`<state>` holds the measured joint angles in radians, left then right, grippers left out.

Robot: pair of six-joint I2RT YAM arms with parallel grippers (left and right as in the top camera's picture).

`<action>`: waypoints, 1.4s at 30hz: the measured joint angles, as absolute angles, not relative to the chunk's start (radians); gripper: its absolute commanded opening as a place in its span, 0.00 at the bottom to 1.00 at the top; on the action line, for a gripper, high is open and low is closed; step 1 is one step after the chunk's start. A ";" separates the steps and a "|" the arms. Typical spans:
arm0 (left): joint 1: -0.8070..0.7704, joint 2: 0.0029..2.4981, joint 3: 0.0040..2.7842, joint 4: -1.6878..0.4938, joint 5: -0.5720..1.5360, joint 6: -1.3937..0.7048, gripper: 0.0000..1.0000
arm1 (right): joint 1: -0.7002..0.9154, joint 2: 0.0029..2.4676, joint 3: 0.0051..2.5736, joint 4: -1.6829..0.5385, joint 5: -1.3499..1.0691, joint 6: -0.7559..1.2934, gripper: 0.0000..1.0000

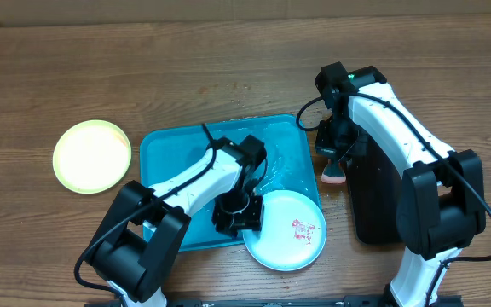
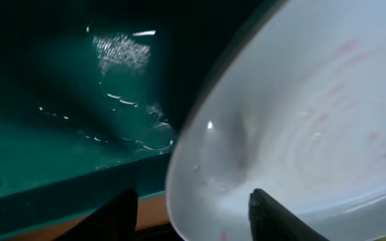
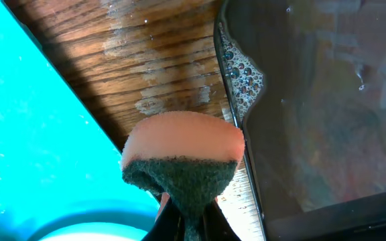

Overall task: Clean dirty plates on tray and stack at the side
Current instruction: 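Reach the left gripper over the tray to the white plate's rim, then pull the white plate left on the tray with the left gripper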

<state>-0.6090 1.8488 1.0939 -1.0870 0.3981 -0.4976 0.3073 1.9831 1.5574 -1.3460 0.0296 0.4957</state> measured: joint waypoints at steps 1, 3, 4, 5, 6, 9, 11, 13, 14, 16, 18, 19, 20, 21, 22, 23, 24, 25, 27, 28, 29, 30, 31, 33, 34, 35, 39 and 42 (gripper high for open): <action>-0.609 1.849 1.081 -1.081 0.401 -0.505 0.35 | 0.307 1.983 1.557 -1.347 0.030 0.496 0.04; -0.609 1.849 1.063 -1.074 0.401 -0.518 0.23 | 0.307 1.983 1.557 -1.347 0.030 0.496 0.04; -0.609 1.849 1.060 -1.071 0.402 -0.525 0.15 | 0.307 1.983 1.557 -1.346 0.029 0.495 0.04; -0.609 1.849 1.058 -1.065 0.410 -0.532 0.07 | 0.307 1.983 1.557 -1.346 0.030 0.496 0.04; -0.608 1.849 1.058 -1.057 0.418 -0.540 0.04 | 0.307 1.983 1.557 -1.347 0.030 0.496 0.04; -0.608 1.848 1.060 -1.034 0.446 -0.550 0.04 | 0.307 1.983 1.557 -1.347 0.030 0.493 0.04; -0.608 1.848 1.060 -1.012 0.454 -0.561 0.04 | 0.307 1.983 1.557 -1.348 0.030 0.493 0.04; -0.596 1.848 1.060 -0.997 0.453 -0.579 0.04 | 0.307 1.983 1.557 -1.352 0.029 0.493 0.04; -0.588 1.848 1.060 -0.995 0.452 -0.586 0.04 | 0.307 1.983 1.557 -1.353 0.030 0.493 0.04; -0.558 1.848 1.060 -0.994 0.445 -0.599 0.04 | 0.307 1.983 1.557 -1.353 0.030 0.492 0.04; -0.515 1.848 1.060 -0.994 0.431 -0.604 0.04 | 0.307 1.983 1.557 -1.354 0.029 0.489 0.04; -0.489 1.848 1.060 -0.993 0.423 -0.604 0.04 | 0.307 1.983 1.557 -1.353 0.029 0.489 0.04; -0.460 1.848 1.060 -0.991 0.415 -0.604 0.04 | 0.307 1.983 1.557 -1.353 0.030 0.489 0.04; -0.429 1.848 1.060 -0.981 0.409 -0.604 0.04 | 0.307 1.983 1.557 -1.353 0.030 0.489 0.04; -0.397 1.848 1.060 -0.967 0.403 -0.603 0.04 | 0.307 1.983 1.557 -1.353 0.029 0.489 0.04; -0.363 1.848 1.060 -0.949 0.396 -0.599 0.04 | 0.307 1.983 1.557 -1.352 0.030 0.488 0.04; -0.334 1.848 1.060 -0.926 0.384 -0.592 0.04 | 0.307 1.983 1.557 -1.349 0.030 0.488 0.04; -0.304 1.848 1.060 -0.909 0.380 -0.580 0.04 | 0.307 1.983 1.557 -1.346 0.029 0.487 0.04; -0.256 1.848 1.060 -0.891 0.378 -0.555 0.04 | 0.307 1.983 1.557 -1.343 0.028 0.484 0.04; -0.238 1.848 1.059 -0.881 0.379 -0.538 0.04 | 0.307 1.983 1.557 -1.343 0.027 0.481 0.04; -0.224 1.848 1.059 -0.872 0.378 -0.517 0.04 | 0.307 1.983 1.557 -1.343 0.025 0.478 0.04; -0.215 1.848 1.059 -0.864 0.378 -0.499 0.05 | 0.307 1.983 1.557 -1.343 0.024 0.476 0.04; -0.208 1.848 1.059 -0.859 0.378 -0.485 0.07 | 0.307 1.983 1.557 -1.343 0.023 0.474 0.04; -0.202 1.848 1.059 -0.845 0.375 -0.461 0.20 | 0.307 1.983 1.557 -1.342 0.022 0.470 0.04; -0.201 1.848 1.059 -0.838 0.371 -0.451 0.21 | 0.307 1.983 1.557 -1.341 0.022 0.470 0.04; -0.200 1.848 1.059 -0.833 0.371 -0.447 0.04 | 0.307 1.983 1.557 -1.338 0.021 0.469 0.04; -0.200 1.848 1.059 -0.823 0.365 -0.418 0.04 | 0.308 1.983 1.557 -1.306 -0.031 0.408 0.04; -0.200 1.848 1.059 -0.809 0.364 -0.406 0.04 | 0.316 1.983 1.557 -1.258 -0.123 0.331 0.04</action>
